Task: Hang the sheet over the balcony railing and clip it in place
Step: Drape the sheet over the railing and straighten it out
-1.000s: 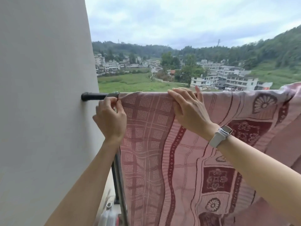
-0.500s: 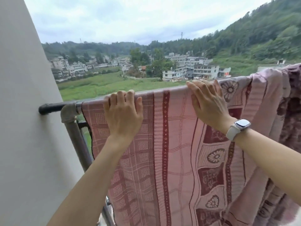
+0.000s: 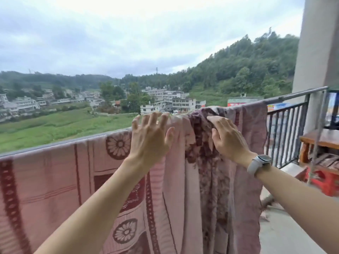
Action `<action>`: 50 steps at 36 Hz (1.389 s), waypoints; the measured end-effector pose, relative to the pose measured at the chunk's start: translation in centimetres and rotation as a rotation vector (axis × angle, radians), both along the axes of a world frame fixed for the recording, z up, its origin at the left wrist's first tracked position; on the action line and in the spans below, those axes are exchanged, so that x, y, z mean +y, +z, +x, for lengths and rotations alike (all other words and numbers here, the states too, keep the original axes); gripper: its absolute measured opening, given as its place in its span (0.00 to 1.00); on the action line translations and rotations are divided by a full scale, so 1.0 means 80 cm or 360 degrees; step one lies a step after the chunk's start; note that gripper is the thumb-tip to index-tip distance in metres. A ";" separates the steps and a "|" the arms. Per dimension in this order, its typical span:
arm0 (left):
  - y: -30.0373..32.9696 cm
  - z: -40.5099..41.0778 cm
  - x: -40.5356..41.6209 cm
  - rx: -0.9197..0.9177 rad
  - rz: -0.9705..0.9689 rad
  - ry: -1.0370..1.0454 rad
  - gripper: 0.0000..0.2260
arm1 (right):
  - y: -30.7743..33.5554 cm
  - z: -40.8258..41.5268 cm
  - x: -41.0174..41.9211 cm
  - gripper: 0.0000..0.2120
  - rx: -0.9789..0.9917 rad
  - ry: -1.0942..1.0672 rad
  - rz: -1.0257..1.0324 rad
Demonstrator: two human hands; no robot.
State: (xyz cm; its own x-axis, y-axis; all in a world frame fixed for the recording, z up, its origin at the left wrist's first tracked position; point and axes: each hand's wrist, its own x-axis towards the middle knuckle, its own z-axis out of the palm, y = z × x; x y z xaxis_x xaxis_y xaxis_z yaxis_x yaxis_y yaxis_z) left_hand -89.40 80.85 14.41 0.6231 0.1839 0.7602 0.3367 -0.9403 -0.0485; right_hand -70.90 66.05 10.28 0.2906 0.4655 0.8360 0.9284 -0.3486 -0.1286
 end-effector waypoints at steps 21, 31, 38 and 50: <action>0.011 0.537 -0.178 0.0280 -0.0040 -0.0055 0.18 | -0.011 0.487 -0.153 0.20 0.0998 -0.0132 0.0086; 0.017 0.671 -0.185 -0.0166 -0.0263 -0.0002 0.09 | 0.024 0.619 -0.158 0.06 0.0638 0.0400 0.0261; 0.048 0.837 -0.241 -0.0220 -0.0287 -0.0089 0.06 | 0.086 0.769 -0.234 0.11 0.0553 0.0384 0.0462; 0.087 1.116 -0.373 -0.0459 -0.0187 -0.0009 0.06 | 0.112 1.027 -0.370 0.08 0.0546 0.0426 0.0644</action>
State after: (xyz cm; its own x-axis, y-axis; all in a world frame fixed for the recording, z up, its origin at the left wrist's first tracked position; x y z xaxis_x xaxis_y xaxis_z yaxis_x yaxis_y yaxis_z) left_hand -0.12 51.01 21.35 0.3861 0.2782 0.8795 0.3153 -0.9358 0.1576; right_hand 11.23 36.43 19.28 0.4922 0.2239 0.8412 0.8590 0.0314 -0.5110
